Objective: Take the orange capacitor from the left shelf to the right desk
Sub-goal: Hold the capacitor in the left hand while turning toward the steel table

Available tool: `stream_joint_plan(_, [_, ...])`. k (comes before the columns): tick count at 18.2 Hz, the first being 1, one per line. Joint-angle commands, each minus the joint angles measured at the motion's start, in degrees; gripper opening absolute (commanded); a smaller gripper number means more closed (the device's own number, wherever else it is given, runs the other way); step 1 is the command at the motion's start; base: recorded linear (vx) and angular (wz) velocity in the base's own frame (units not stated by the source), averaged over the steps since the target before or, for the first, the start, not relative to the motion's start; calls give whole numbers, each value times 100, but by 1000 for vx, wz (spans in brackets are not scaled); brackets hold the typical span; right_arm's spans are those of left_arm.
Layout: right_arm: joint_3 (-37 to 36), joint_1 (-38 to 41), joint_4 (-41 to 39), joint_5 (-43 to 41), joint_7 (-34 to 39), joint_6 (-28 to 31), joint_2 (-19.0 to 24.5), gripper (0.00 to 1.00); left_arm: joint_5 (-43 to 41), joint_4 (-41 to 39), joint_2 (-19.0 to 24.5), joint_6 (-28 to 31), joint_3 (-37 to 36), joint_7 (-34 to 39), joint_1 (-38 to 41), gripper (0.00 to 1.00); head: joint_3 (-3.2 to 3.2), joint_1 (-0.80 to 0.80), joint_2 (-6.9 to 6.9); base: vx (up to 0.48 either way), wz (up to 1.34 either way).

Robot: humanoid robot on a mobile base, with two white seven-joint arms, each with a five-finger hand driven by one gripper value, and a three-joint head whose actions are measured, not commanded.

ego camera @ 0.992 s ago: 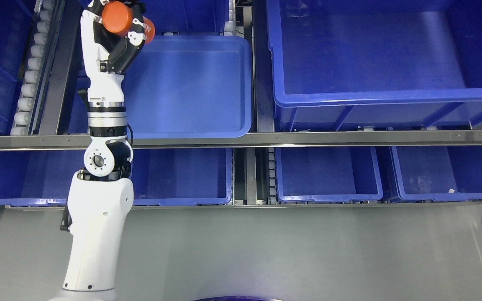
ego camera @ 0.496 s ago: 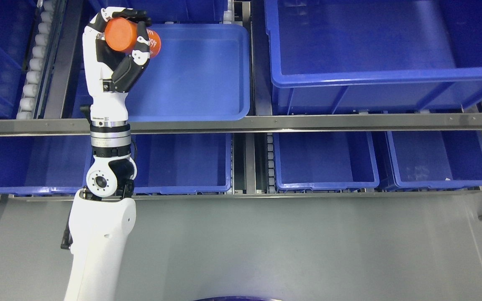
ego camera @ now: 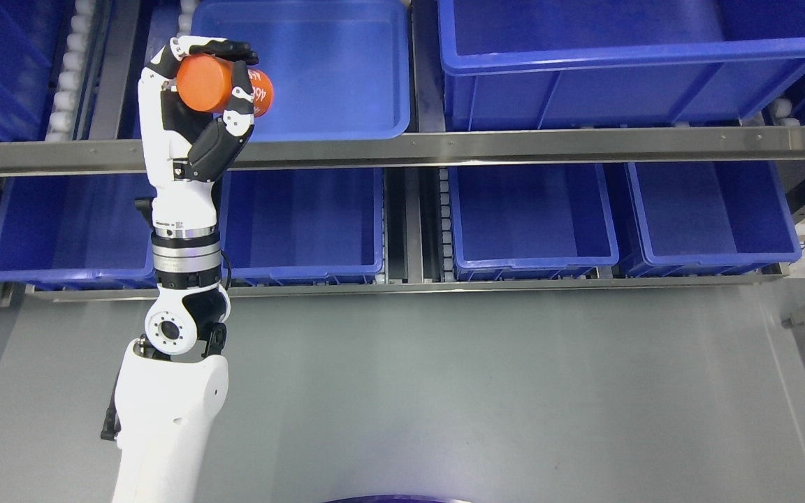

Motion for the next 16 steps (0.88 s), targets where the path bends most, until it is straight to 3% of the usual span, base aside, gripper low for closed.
stream_joint_plan(1, [-97,9,-100,18,2,-3,-100,100,7,-219,100,-18,-155,-1,94,1,0,0,0,-200,99])
stream_joint_plan(8, [-97,18,-100,18,2,-3,-100,100,7,-210,100,-9,-331,-1,68,1,0,0,-1,-184,142])
stream_joint_plan(16, [-97,18,-100,18,2,-3,-100,100,-2,-210,100,0,-516,-1,24,1,0,0,-1,-95,-420])
